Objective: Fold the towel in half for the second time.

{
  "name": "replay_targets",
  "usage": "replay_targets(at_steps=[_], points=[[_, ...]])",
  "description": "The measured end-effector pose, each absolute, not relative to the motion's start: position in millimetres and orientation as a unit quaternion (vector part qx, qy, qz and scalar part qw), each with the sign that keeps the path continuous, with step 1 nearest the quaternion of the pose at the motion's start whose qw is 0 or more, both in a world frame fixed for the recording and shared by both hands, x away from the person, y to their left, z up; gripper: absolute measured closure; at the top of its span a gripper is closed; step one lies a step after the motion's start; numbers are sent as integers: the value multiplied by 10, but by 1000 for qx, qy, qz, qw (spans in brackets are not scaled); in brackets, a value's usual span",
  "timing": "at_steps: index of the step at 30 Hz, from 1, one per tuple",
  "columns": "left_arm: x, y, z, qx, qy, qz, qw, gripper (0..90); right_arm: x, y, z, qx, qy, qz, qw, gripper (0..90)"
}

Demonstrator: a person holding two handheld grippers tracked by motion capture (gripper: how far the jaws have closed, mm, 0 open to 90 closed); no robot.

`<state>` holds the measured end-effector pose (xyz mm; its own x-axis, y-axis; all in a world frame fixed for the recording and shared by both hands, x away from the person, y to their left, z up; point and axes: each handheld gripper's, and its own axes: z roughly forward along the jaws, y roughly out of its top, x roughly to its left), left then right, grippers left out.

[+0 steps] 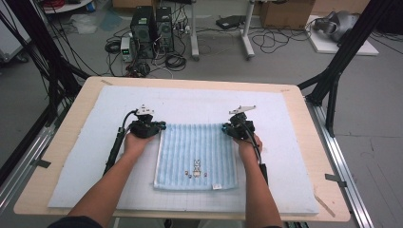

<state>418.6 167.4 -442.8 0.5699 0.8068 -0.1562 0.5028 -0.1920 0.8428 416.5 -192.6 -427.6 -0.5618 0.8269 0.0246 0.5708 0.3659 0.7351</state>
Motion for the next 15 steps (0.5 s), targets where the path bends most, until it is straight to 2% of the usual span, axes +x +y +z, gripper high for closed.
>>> replay_targets(at_steps=[4,15], points=[[4180,1735,-4329,722,444,160,506,866,4142,-1965,-4183,434,790,386,194,835],[3964,1740,-4144,728,402,150,535,865,3912,-2093,-4040,416,773,435,199,834]])
